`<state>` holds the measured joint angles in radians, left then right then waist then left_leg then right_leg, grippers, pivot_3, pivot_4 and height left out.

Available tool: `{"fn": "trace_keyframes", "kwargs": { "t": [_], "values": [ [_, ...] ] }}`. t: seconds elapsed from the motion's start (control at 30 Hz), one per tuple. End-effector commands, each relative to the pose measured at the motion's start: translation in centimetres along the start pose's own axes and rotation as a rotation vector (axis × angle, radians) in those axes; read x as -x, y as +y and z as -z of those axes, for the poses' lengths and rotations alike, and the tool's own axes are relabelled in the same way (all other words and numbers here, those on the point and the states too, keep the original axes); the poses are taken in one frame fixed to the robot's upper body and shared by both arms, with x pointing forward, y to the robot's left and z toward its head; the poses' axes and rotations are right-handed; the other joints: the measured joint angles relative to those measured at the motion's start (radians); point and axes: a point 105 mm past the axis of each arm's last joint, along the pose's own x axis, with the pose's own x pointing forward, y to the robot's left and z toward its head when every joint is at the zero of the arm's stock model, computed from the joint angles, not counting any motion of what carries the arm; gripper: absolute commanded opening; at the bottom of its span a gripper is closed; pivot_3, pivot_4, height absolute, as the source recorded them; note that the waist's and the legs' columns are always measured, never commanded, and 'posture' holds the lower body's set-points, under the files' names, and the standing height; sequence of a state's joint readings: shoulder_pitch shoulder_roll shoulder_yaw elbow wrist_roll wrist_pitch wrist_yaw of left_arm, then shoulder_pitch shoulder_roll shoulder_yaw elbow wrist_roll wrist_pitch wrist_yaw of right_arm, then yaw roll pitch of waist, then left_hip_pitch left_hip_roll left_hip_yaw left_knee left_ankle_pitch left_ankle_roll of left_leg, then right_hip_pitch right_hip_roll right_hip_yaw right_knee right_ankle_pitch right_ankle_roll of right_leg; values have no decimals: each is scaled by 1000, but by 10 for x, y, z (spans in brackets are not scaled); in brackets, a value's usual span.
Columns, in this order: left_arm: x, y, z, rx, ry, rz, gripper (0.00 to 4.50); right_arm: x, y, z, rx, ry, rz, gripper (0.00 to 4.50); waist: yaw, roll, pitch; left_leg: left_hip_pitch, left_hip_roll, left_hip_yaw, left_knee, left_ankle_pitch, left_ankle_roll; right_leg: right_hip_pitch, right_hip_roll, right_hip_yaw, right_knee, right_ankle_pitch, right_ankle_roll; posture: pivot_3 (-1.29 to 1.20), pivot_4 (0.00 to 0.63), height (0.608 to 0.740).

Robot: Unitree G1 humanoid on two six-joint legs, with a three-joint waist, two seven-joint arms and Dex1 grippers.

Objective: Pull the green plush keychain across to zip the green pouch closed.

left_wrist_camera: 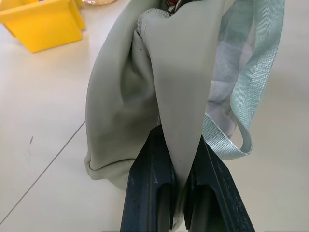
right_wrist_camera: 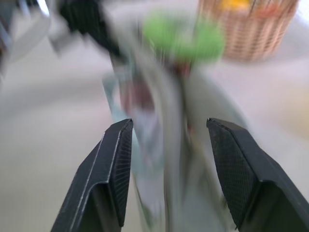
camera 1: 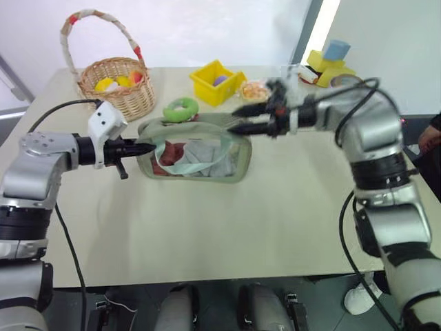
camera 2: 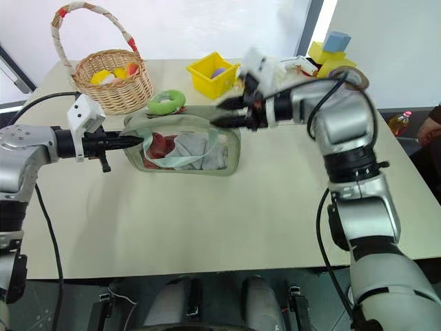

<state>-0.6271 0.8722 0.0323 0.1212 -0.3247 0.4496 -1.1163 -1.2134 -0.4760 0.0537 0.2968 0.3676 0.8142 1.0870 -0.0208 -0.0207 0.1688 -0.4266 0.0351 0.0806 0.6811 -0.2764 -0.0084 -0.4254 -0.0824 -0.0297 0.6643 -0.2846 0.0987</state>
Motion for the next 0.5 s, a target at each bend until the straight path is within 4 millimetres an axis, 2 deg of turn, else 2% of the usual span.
{"fn": "trace_keyframes", "kwargs": {
  "t": [0.03,0.17,0.27,0.3,0.37,0.5],
  "values": [
    [5,1,-10,-56,-26,-12,0,-27,-22,-20,-122,-108,129,2643,-3,0,0,0,0,0,0,0,0,0,0,0,0,0,0,0,150,739],
    [6,-1,-8,-58,-19,-7,0,-77,-26,-9,-249,-88,178,2643,-5,0,0,0,0,2,-1,0,0,-1,0,0,0,0,0,0,150,739],
    [6,-2,-9,-60,-19,-4,0,-99,-18,12,-272,-2,156,2643,3,0,0,-2,0,3,-1,0,0,-1,-1,0,0,0,0,0,150,739],
    [6,-2,-9,-60,-18,-4,0,-103,-14,18,-284,21,133,2643,2,0,-14,-2,-1,3,-1,0,0,-1,-1,0,0,0,0,0,0,739],
    [7,-3,-8,-59,-16,-7,0,-107,-6,27,-310,69,81,2643,-6,-3,-33,-7,-3,0,0,1,-2,-6,-3,0,3,0,0,0,0,739],
    [10,-3,-8,-61,-11,-14,0,-102,-2,42,-231,167,42,2643,-25,-6,-51,-7,-3,0,-1,2,-3,-4,-2,-3,1,0,0,0,0,739]
  ]
}}
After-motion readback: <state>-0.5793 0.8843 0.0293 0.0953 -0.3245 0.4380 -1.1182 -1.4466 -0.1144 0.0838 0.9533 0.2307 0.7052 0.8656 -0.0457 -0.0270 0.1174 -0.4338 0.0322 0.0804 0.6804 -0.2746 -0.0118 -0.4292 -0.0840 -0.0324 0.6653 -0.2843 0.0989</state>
